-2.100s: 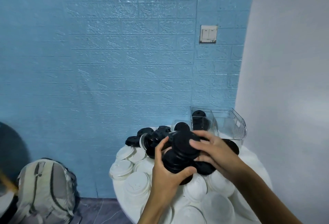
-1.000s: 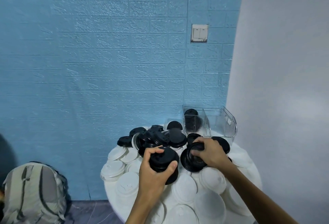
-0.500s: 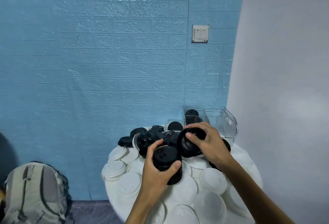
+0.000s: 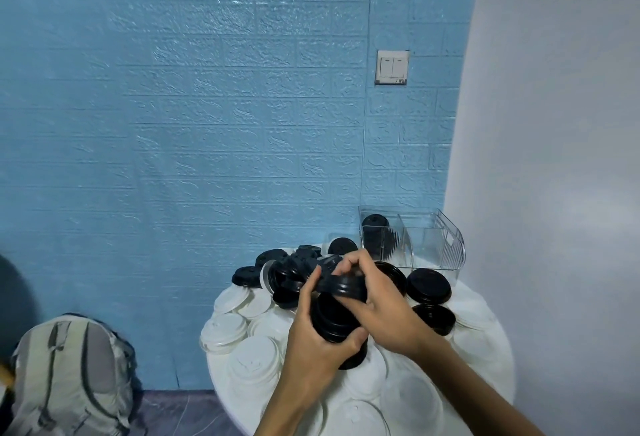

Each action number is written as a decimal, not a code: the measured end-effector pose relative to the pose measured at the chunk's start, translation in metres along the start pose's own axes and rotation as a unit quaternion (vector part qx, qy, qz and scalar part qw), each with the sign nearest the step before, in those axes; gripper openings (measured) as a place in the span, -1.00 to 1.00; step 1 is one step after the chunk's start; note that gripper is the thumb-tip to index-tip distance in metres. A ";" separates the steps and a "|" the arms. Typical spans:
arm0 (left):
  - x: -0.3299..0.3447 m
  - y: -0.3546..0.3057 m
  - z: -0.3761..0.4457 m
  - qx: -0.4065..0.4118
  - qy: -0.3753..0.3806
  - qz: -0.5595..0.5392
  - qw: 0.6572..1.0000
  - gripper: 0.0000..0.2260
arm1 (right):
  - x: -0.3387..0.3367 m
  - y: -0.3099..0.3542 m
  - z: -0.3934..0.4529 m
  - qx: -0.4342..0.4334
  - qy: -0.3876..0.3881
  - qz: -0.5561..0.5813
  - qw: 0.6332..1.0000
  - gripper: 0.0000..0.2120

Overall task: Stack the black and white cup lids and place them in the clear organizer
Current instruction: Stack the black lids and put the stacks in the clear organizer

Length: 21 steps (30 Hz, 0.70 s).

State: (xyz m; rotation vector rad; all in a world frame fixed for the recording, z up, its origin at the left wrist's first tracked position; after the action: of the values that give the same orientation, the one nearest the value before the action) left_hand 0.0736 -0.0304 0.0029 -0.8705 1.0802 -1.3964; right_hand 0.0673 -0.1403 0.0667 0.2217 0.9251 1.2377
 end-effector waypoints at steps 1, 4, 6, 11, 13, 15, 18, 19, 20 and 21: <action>-0.001 0.001 -0.001 -0.001 -0.003 0.000 1.000 -0.08 | 0.005 -0.002 -0.002 0.019 0.033 0.024 0.999 -0.76; -0.004 0.001 -0.001 -0.003 -0.021 -0.010 1.000 -0.16 | 0.013 -0.008 -0.011 0.076 0.079 0.085 0.990 -0.68; -0.007 -0.001 0.000 -0.002 -0.033 -0.021 0.999 -0.20 | 0.015 -0.009 -0.012 0.083 0.060 0.115 0.988 -0.74; -0.007 -0.008 -0.004 0.003 -0.038 -0.043 0.998 -0.21 | 0.010 -0.018 -0.013 0.087 -0.026 0.221 0.971 -0.84; -0.008 -0.011 -0.005 -0.001 -0.037 -0.062 0.997 -0.19 | 0.013 -0.020 -0.014 0.101 -0.048 0.301 0.947 -0.79; -0.008 -0.013 -0.005 -0.004 -0.036 -0.069 0.997 -0.19 | 0.018 -0.024 -0.016 0.129 -0.079 0.402 0.903 -0.66; -0.011 -0.016 -0.005 0.008 -0.054 -0.046 0.997 -0.29 | 0.030 -0.029 -0.019 0.165 -0.095 0.478 0.858 -0.50; -0.012 -0.017 -0.005 0.012 -0.059 -0.038 0.997 -0.32 | 0.031 -0.029 -0.020 0.174 -0.103 0.481 0.853 -0.54; -0.012 -0.018 -0.005 0.017 -0.061 -0.030 0.998 -0.35 | 0.032 -0.031 -0.021 0.183 -0.115 0.477 0.852 -0.58; -0.013 -0.018 -0.005 0.020 -0.062 -0.021 0.998 -0.37 | 0.032 -0.032 -0.022 0.192 -0.128 0.471 0.851 -0.61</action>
State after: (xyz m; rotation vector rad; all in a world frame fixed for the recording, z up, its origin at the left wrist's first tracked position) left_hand 0.0650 -0.0179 0.0194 -0.9425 0.9407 -1.3748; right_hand 0.0753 -0.1308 0.0174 1.2516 0.8287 1.8335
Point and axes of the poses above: each hand's wrist, its own z-axis towards the middle knuckle, its own x-axis out of the palm, y = z × x, the point moved 9 cm from there along z, towards the middle knuckle, and after that the axes turned 10 degrees about -x, right-handed, at the moved point
